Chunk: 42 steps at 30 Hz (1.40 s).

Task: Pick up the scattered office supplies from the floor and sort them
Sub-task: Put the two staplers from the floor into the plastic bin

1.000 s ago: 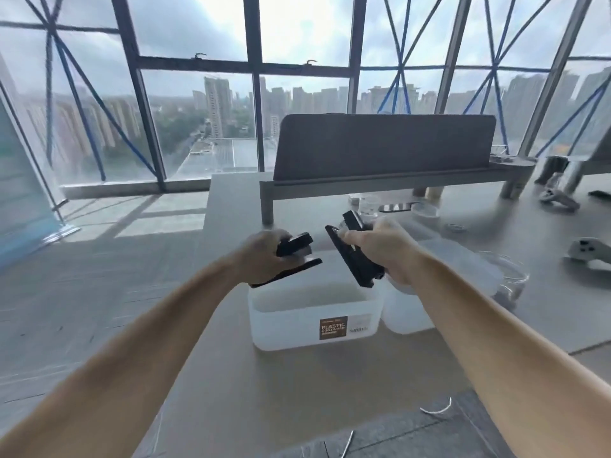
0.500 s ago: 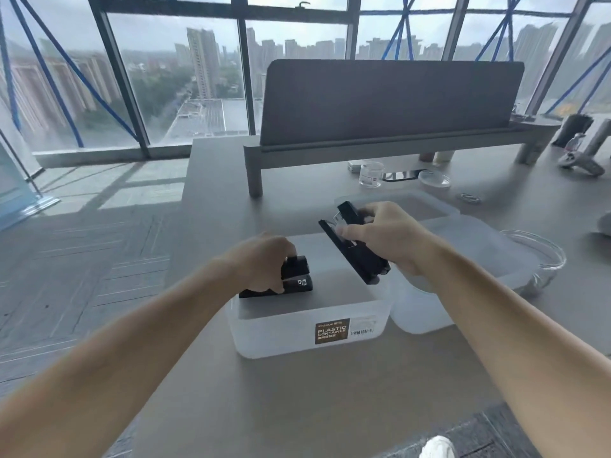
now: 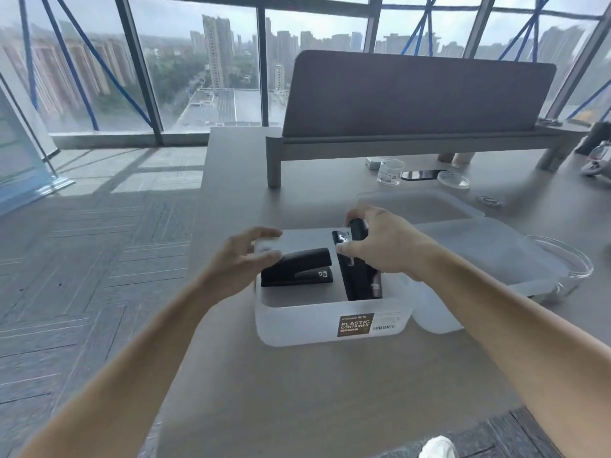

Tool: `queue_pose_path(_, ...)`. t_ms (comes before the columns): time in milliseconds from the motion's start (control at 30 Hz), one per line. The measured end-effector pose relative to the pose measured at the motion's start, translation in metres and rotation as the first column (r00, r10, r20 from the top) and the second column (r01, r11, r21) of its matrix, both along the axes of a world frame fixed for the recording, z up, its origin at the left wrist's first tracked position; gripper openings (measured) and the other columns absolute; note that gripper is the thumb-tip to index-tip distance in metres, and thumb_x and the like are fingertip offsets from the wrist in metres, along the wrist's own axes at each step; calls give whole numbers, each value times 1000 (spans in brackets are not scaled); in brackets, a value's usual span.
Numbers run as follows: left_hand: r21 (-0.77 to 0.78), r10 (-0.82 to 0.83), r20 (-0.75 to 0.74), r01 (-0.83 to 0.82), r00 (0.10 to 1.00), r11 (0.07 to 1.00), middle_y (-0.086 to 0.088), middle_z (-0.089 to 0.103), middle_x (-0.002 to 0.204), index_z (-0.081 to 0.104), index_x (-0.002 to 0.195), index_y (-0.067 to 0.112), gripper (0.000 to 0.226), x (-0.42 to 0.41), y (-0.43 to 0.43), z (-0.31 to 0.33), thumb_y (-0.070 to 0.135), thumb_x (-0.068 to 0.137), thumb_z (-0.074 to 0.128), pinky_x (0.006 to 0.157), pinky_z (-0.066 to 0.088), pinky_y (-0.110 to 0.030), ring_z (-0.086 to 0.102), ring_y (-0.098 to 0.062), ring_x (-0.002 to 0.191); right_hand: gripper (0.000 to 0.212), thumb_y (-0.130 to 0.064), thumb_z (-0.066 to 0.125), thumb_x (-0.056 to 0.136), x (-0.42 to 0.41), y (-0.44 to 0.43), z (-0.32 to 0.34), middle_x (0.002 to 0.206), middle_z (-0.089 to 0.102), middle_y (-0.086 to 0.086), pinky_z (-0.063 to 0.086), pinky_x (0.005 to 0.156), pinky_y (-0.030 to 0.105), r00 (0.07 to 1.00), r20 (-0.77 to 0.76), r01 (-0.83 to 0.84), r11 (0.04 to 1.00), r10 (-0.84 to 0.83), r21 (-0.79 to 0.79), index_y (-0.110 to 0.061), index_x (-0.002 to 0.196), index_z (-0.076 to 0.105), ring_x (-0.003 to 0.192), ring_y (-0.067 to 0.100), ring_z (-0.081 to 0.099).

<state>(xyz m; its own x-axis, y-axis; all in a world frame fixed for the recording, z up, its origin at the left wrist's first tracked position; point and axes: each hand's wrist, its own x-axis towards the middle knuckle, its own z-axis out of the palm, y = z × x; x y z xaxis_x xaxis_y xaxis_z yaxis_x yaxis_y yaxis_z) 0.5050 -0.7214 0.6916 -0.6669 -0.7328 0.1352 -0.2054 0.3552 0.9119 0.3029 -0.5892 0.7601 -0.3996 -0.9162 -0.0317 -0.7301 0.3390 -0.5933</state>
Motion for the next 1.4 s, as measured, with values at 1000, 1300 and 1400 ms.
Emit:
queue_pose_path(1000, 126, -295, -58, 300, 954, 945, 19, 15, 160, 0, 157, 33, 156, 25, 2, -27, 74, 34, 86, 122, 16, -29, 15, -1, 149, 39, -52, 73, 81, 30, -20, -8, 100, 63, -8, 30, 48, 16, 703, -529, -305, 873, 475, 380, -31, 112, 67, 79, 15, 50)
queue_pose_path(1300, 156, -295, -16, 293, 955, 943, 19, 13, 162, -4, 157, 32, 161, 31, -1, -28, 68, 32, 91, 101, 29, 0, 18, -2, 148, 28, -46, 76, 79, 40, -31, -17, 96, 61, -3, 31, 54, 28, 691, -588, -326, 908, 420, 265, -27, 97, 66, 83, 23, 57)
queue_pose_path(1400, 148, -283, -15, 282, 959, 948, 19, 13, 162, -3, 158, 31, 161, 30, 1, -28, 68, 31, 91, 100, 29, 0, 18, -2, 148, 28, -43, 76, 80, 41, -31, -18, 97, 62, -2, 36, 60, 30, 681, -587, -345, 899, 437, 269, -24, 98, 67, 82, 22, 56)
